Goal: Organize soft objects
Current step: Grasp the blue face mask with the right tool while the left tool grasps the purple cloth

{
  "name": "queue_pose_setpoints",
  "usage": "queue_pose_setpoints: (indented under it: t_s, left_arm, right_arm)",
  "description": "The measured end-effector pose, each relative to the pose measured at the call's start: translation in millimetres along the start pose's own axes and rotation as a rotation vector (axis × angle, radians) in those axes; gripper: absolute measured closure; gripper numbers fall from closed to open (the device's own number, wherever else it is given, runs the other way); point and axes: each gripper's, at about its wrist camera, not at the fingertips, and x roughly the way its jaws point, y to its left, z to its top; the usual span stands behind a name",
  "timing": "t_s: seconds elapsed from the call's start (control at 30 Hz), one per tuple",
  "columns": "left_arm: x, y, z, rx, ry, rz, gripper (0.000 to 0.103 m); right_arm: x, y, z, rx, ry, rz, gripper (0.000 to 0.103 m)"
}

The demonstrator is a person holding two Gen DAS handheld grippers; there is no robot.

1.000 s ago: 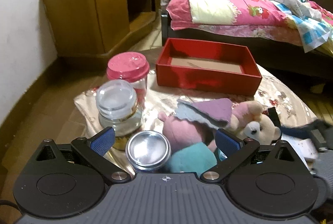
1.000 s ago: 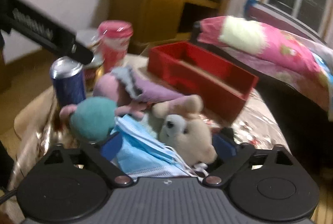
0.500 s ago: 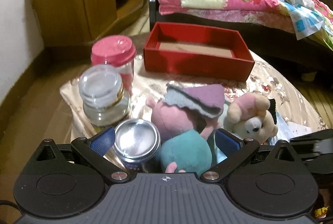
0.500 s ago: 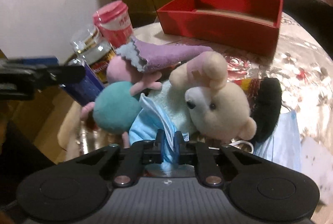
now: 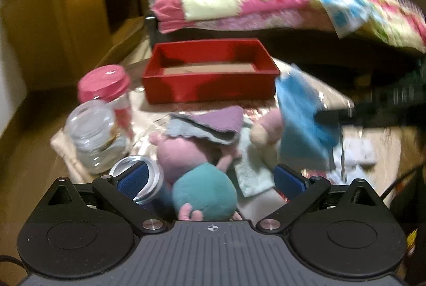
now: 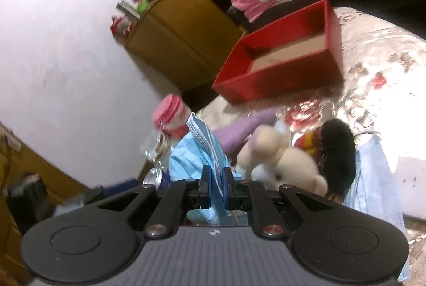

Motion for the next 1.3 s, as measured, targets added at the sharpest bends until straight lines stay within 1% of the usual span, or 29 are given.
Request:
queue_pose_setpoints:
  t_s: [0.07,0.13,0.2,0.3,0.33,0.4,0.43,0.47,0.5,0.57,0.6,0.63,0.67,0.7,0.73,0.77,0.83,0.87,0.93,0.97,1.0,1.03,1.07,1.1,1.17,1.23,1.3]
  left_arm:
    - [8.6,-12.1,0.7,0.052,0.023,0.001,0.011]
    - [17.7,-20.3,6.0,0.057,0.046,-0.02,0.017]
    - [28.1,-26.1,12.6,0.058,0.074,-0.051,0.019]
    - [38.9,-34.5,24.5,0.047,0.074,-0.102,0.019]
    - [42.5,-35.8,29.1,0.048,0.074,-0.107,0.019]
    - [47.2,-35.7,43.5,0.067,0.045,-0.075,0.018]
    - [49.2,-33.2,53.3,0.087,0.028,-0.066,0.016]
    - [55.2,-30.7,63.4,0.115,0.044,-0.08,0.012]
    - [61.6,-28.8,70.8,0.132,0.06,-0.087,0.013]
    - [80.7,-22.0,86.9,0.171,0.11,-0.073,0.018]
    - [89.4,-20.2,91.6,0.19,0.139,-0.065,0.025]
    - [99.4,-16.3,95.7,0.198,0.175,-0.052,0.03]
    - [110.4,-11.5,98.6,0.196,0.218,-0.051,0.034]
    - [122.0,-6.8,99.6,0.181,0.273,-0.071,0.034]
    - [134.6,-1.9,99.7,0.148,0.332,-0.09,0.036]
    - [147.3,1.8,98.1,0.118,0.386,-0.107,0.041]
    - [167.3,1.4,95.0,0.11,0.455,-0.133,0.042]
    - [172.4,-2.6,92.7,0.129,0.464,-0.114,0.041]
    - [179.3,-11.2,88.3,0.172,0.488,-0.102,0.042]
    - [183.0,-13.0,86.3,0.179,0.507,-0.082,0.047]
    - [184.3,-13.1,86.0,0.182,0.51,-0.067,0.051]
    - [183.7,-11.5,86.0,0.176,0.511,-0.069,0.057]
    - [181.9,-7.5,86.1,0.152,0.516,-0.073,0.077]
    - [180.7,-2.7,87.6,0.118,0.527,-0.076,0.09]
    - [174.8,7.4,93.7,0.061,0.529,-0.076,0.094]
    - [166.8,6.7,95.9,0.082,0.509,-0.052,0.096]
    - [161.9,6.6,96.6,0.088,0.513,-0.042,0.099]
  right_arm:
    - [-6.9,-6.4,4.8,0.015,-0.038,0.012,0.103]
    - [-14.4,-12.9,9.1,0.035,-0.07,0.012,0.103]
    - [-22.0,-20.4,14.8,0.072,-0.1,0.02,0.103]
    - [-38.9,-29.2,22.3,0.1,-0.167,0.021,0.103]
    - [-42.8,-31.2,23.4,0.103,-0.186,0.021,0.103]
    - [-48.9,-34.6,24.4,0.116,-0.215,0.021,0.103]
    - [-50.4,-36.5,25.4,0.125,-0.221,0.023,0.103]
    - [-52.3,-36.9,26.4,0.132,-0.223,0.027,0.103]
    - [-52.8,-37.9,26.9,0.138,-0.223,0.032,0.103]
    - [-53.1,-38.4,28.1,0.147,-0.223,0.041,0.103]
    - [-53.2,-39.0,28.9,0.151,-0.223,0.045,0.103]
    - [-53.9,-40.7,28.5,0.154,-0.223,0.049,0.103]
    - [-54.1,-42.3,28.1,0.159,-0.222,0.053,0.103]
    - [-54.0,-44.6,26.8,0.164,-0.221,0.056,0.103]
    - [-53.1,-45.0,25.7,0.172,-0.215,0.059,0.103]
    - [-52.1,-46.2,25.1,0.181,-0.21,0.063,0.103]
    - [-50.8,-48.3,25.2,0.194,-0.2,0.069,0.103]
    - [-50.8,-48.7,24.2,0.196,-0.196,0.072,0.103]
    - [-50.2,-49.5,24.8,0.195,-0.192,0.073,0.103]
    - [-50.1,-50.3,25.2,0.195,-0.192,0.073,0.103]
    - [-50.2,-51.0,25.2,0.197,-0.192,0.071,0.103]
    - [-49.8,-51.5,25.5,0.2,-0.188,0.07,0.103]
    - [-49.5,-51.5,25.5,0.205,-0.186,0.07,0.103]
    - [-49.2,-51.8,25.4,0.209,-0.184,0.072,0.103]
    - [-49.1,-52.0,25.3,0.212,-0.182,0.078,0.103]
    - [-48.8,-51.4,25.8,0.211,-0.183,0.079,0.103]
    - [-48.1,-50.9,25.9,0.212,-0.185,0.078,0.103]
